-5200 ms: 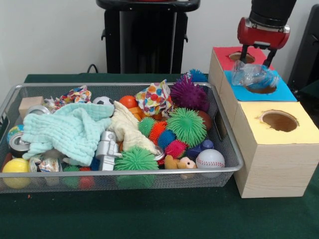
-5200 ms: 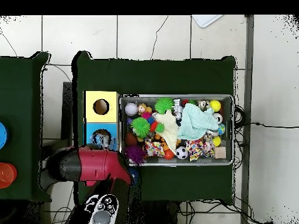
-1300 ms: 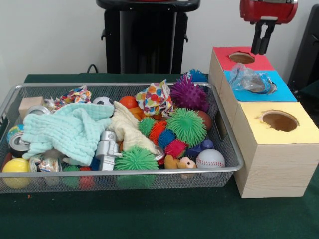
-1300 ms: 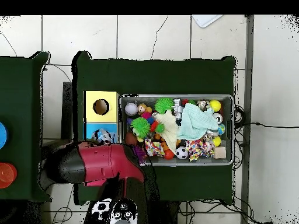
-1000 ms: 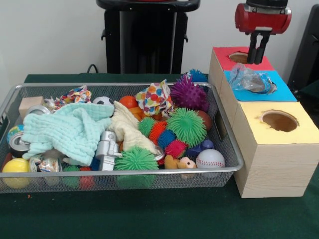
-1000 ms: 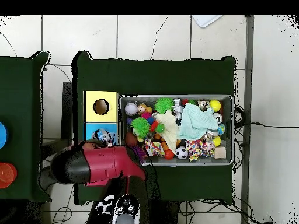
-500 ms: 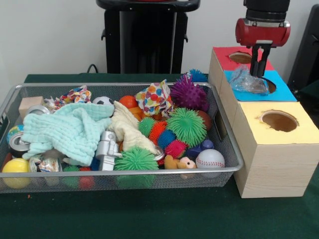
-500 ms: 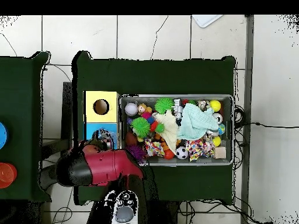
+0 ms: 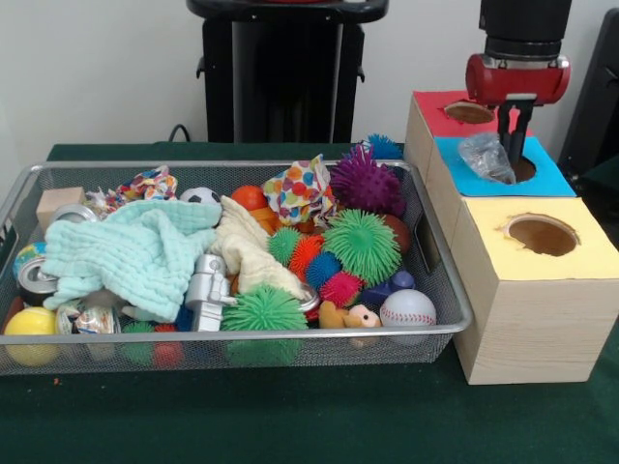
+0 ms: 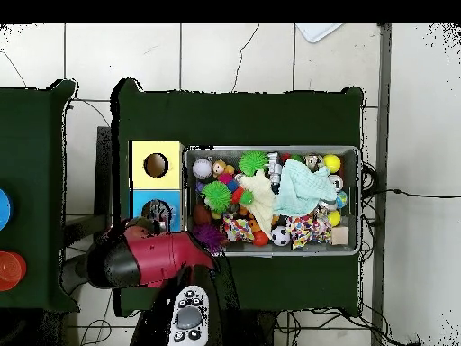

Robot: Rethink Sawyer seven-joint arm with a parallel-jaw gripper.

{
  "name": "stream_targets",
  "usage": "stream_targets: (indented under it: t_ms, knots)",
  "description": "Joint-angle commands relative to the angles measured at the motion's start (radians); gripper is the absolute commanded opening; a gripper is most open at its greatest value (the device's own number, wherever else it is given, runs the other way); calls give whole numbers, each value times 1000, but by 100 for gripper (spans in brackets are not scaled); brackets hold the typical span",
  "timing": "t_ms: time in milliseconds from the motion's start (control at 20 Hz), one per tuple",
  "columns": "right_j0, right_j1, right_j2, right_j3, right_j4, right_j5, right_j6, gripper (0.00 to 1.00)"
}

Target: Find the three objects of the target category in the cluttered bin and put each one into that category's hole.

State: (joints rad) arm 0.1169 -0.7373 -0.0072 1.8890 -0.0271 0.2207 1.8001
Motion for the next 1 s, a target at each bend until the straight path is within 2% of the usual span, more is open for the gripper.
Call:
stream_targets:
  t_ms: [50, 200, 350, 500, 700, 850, 1000]
  knots:
    - [-44, 74, 58, 53, 5, -46, 160, 0]
    - [-43, 84, 59, 57, 6, -60, 164, 0]
    - [-27, 54, 43, 57, 16, 5, 158, 0]
    - [-19, -27, 40, 95, 31, 106, 150, 0]
    - [-50, -232, 75, 155, 88, 378, 106, 0]
    - [-59, -309, 80, 161, 113, 516, 88, 0]
    - [-65, -328, 79, 161, 122, 557, 70, 0]
